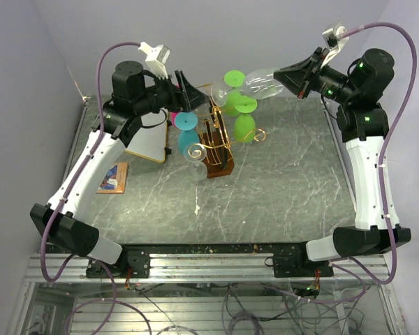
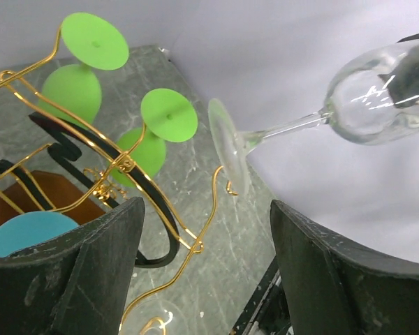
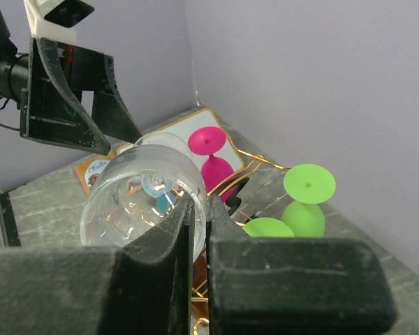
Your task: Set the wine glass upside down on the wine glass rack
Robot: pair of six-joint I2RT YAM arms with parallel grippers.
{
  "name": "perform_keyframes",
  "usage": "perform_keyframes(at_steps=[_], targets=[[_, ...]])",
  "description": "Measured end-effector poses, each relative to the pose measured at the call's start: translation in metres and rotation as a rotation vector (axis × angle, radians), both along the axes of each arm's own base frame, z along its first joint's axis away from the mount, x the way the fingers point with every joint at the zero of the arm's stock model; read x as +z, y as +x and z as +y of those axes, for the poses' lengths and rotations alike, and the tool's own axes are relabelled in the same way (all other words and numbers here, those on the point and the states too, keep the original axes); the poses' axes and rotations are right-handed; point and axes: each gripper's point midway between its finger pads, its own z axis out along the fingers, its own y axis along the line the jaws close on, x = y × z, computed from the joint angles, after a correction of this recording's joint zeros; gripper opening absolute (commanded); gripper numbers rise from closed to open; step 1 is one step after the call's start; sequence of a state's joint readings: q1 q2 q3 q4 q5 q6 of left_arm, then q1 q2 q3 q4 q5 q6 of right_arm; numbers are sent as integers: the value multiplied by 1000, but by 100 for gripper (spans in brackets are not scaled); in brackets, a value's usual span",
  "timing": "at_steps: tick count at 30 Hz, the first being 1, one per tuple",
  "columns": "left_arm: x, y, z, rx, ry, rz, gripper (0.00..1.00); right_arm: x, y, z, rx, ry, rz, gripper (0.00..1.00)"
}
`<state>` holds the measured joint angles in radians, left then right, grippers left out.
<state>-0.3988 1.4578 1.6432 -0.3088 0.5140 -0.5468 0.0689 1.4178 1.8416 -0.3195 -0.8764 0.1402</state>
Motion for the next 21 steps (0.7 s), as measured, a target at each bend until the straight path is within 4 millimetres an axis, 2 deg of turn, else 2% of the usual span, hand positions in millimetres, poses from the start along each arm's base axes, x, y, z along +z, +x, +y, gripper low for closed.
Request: perform_keyframes(at_steps=[4,8,16,21], targets=[[5,-2,-5,-27,-34,3,79,-4,-1,3,18,5,14,0],[8,-2,-8,-40,-52,4,71,-7,-3,8,35,4,22,0],[-4,5,-14,-52,-54,47,55,-7,-7,16,59,-1,18,0],[-4,3,-17,-60,-62,59,46,-11,-6,18,61,-9,16,0]])
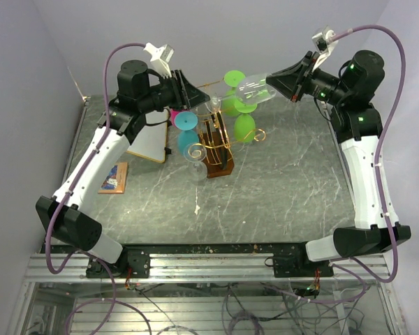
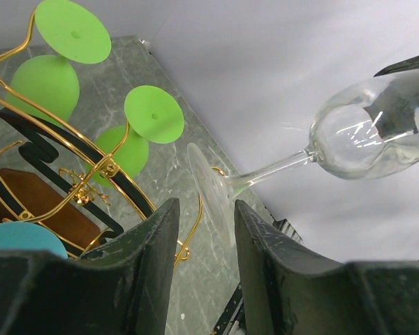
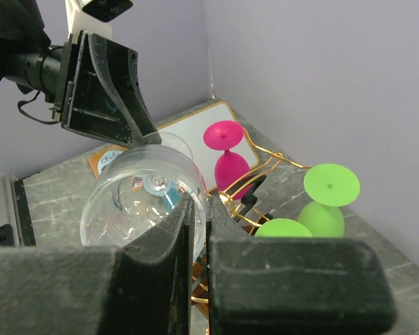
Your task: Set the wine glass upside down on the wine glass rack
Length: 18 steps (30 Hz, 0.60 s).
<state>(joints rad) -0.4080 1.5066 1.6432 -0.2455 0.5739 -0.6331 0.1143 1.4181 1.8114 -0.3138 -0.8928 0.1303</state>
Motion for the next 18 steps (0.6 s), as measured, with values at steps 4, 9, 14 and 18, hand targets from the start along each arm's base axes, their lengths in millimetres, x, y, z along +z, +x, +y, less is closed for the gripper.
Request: perform_keyframes(at_steps=[4,9,14,18], targets=[[0,-1,-1,-5,-5,7,41,-2,1,3,-1,-9,-5,0],[0,-4,-4,-16,-9,15,40,-2,1,4,-6,-16,-16,0],[-2,-6,-7,-25,-14,29,38,-4,2,5,-8,-20,-16,0],[-4,-7,-9,-32,-16,33,31,-5,2,6,-6,-20,-14,0]])
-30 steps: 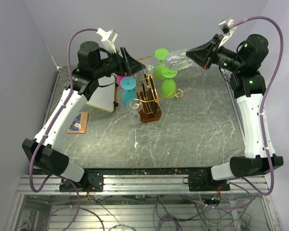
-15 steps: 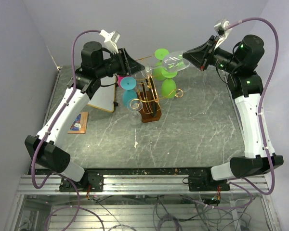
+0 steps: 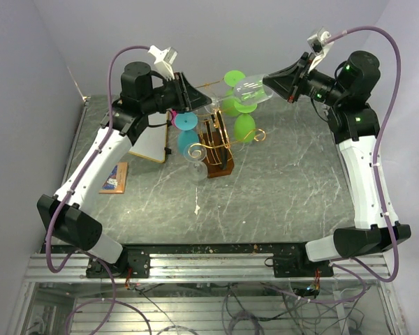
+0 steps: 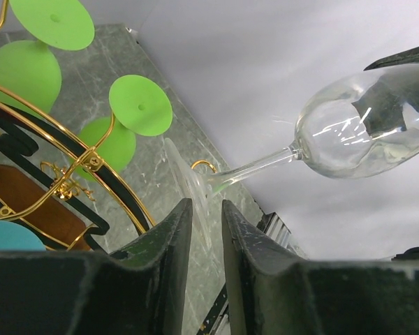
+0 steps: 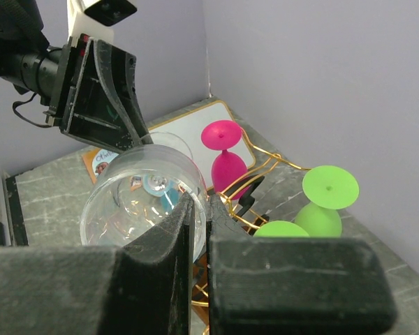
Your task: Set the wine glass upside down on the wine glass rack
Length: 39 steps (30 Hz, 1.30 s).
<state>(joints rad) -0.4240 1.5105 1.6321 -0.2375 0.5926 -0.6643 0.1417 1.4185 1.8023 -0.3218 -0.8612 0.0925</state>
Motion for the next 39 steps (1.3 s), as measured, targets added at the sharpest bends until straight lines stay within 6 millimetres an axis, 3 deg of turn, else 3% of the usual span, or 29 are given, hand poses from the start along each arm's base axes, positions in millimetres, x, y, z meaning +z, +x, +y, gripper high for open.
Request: perform_keyframes(at_steps=[3,5,9,15,22,28,33,39], targets=[[-4,0,-2,-7,0,8,22,-2,0,1,3,-1,5,0],[-7,0,-2,-7,2,18,9,-3,0,1,3,-2,6,0],[-12,4,-3,5,-1,43,7,-6,0,2,14,-9,5,2],[-13,9,1,22,0,43,7,-12,-1,3,26,-26,0,29],[-12,21,25,70,17,11,7,-16,-3,1,16,-62,-18,56],[0,28,52,132,18,-29,7,-15,-7,-6,-14,-91,-43,66],[3,28,63,164,54,-68,7,-9,-11,-25,-87,-112,-67,66],[13,27,70,199,177,-181,7,3,5,-80,-367,-121,-85,67]])
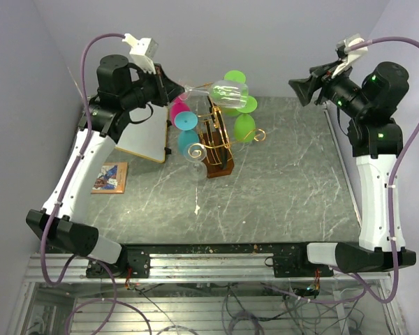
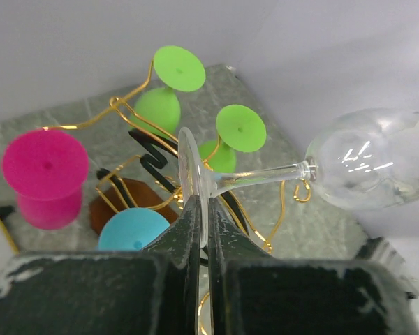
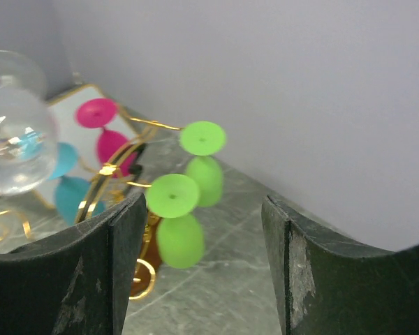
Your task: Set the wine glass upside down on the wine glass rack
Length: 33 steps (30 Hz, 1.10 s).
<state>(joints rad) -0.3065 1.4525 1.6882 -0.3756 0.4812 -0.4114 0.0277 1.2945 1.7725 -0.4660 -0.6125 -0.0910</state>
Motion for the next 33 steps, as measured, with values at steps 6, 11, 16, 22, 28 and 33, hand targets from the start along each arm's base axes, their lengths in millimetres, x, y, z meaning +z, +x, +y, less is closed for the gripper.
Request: perform_keyframes(at_steps=[6,11,16,22,28,33], targets=[[29,-31,-20,-46,222,-249,7,-5,19,-41,-193,6,11,68],[51,-56,-29,-109,364,-431,7,-18,27,-60,-257,27,48,68],[58,-69,-38,-171,477,-543,7,-25,32,-74,-283,60,66,68],[44,-85,-68,-301,587,-625,7,-38,35,-80,-283,82,97,69],[16,-87,-94,-385,704,-656,7,-40,35,-80,-270,93,102,70],[-1,-90,-113,-418,782,-682,7,-40,35,-79,-257,102,99,70]])
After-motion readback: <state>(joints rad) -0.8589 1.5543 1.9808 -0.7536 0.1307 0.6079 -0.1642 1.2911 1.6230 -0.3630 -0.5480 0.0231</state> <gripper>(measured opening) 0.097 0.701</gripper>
